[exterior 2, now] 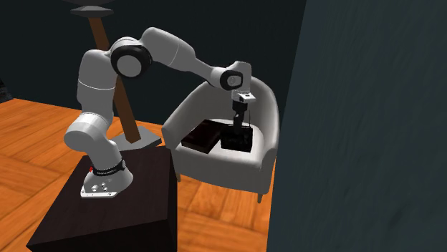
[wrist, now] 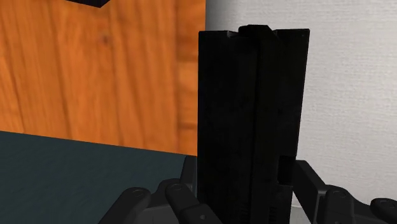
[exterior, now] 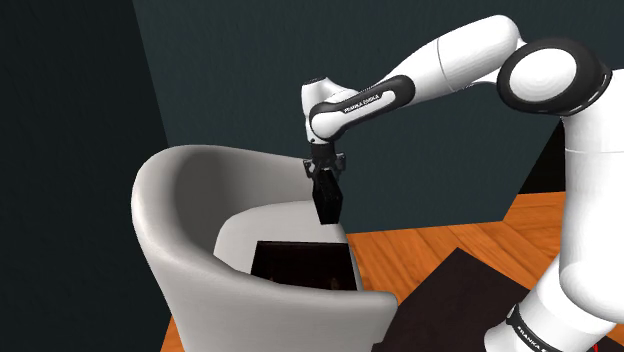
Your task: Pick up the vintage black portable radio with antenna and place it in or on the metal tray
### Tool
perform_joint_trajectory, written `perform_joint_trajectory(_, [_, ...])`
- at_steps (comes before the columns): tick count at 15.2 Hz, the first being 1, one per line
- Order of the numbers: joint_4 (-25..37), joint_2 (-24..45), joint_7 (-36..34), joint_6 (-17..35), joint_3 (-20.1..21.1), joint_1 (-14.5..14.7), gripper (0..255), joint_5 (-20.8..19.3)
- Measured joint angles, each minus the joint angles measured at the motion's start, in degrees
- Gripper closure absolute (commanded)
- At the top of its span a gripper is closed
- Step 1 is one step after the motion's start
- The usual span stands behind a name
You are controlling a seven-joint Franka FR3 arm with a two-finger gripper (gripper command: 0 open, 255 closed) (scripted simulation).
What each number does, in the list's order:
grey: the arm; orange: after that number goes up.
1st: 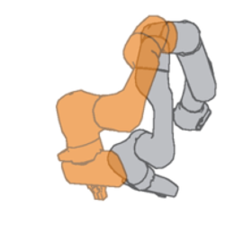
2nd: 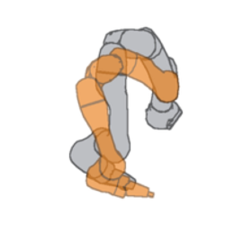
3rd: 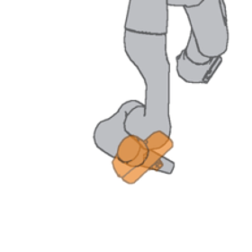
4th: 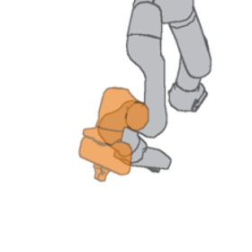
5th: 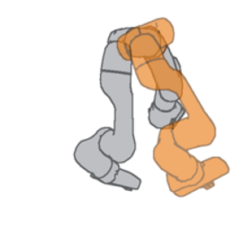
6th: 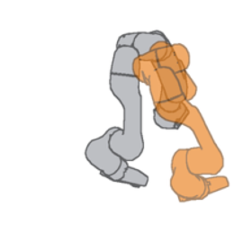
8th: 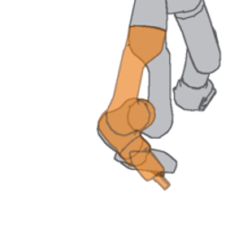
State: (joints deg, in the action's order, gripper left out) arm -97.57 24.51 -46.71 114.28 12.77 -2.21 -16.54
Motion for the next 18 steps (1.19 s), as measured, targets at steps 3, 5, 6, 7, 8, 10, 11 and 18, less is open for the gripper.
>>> perform_joint_trajectory(3, [0.79, -1.07, 0.62, -1.77, 0.12, -0.17, 255, 0.42])
perform_joint_trajectory(5, [1.62, -1.54, 0.82, -3.03, 0.23, -0.09, 255, 0.64])
perform_joint_trajectory(6, [1.9, -1.86, 0.95, -3.63, 0.29, -0.09, 255, 0.76])
perform_joint_trajectory(7, [2.33, -2.09, 1.1, -4.26, 0.33, -0.09, 255, 0.87])
perform_joint_trajectory(8, [2.53, -2.47, 1.28, -4.82, 0.36, -0.14, 255, 1.0])
perform_joint_trajectory(10, [3.69, -2.87, 1.5, -6.36, 0.48, -0.03, 255, 1.22])
perform_joint_trajectory(11, [3.98, -3.28, 1.72, -7.01, 0.51, -0.08, 255, 1.36])
perform_joint_trajectory(18, [-5.28, -9.96, -4.3, -5.39, 3.17, 3.0, 255, 2.86])
